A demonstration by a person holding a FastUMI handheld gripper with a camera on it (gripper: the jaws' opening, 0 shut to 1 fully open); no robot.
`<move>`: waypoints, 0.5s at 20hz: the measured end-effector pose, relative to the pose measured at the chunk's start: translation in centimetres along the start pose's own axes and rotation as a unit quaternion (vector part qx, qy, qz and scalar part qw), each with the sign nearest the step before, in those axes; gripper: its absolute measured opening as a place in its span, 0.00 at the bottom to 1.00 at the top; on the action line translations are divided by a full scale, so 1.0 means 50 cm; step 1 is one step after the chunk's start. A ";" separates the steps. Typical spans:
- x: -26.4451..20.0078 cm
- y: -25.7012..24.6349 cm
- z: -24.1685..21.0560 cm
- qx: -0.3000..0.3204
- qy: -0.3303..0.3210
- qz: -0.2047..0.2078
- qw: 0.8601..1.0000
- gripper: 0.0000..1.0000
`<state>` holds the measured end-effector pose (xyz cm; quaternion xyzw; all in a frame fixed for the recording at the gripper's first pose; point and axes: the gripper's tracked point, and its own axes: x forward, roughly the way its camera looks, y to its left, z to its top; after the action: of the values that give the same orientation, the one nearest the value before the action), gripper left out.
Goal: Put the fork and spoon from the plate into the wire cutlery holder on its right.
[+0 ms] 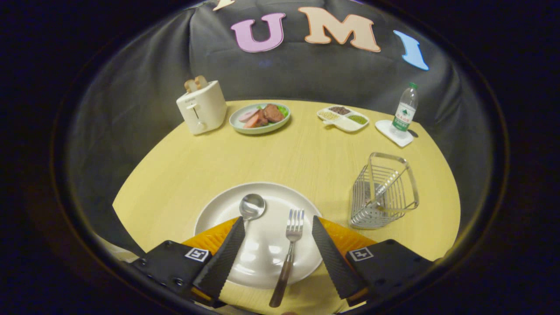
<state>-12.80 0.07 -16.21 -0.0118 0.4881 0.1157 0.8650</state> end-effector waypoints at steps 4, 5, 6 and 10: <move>-0.003 -0.008 -0.024 -0.011 0.031 -0.002 0.999 0.99; -0.004 -0.011 -0.031 -0.014 0.037 -0.004 0.999 0.99; -0.003 -0.014 -0.038 -0.017 0.044 -0.005 0.999 0.99; -0.010 -0.011 -0.052 -0.016 0.066 0.000 0.998 0.99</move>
<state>-15.11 -0.88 -17.21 -0.0337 0.5420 0.1225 0.8307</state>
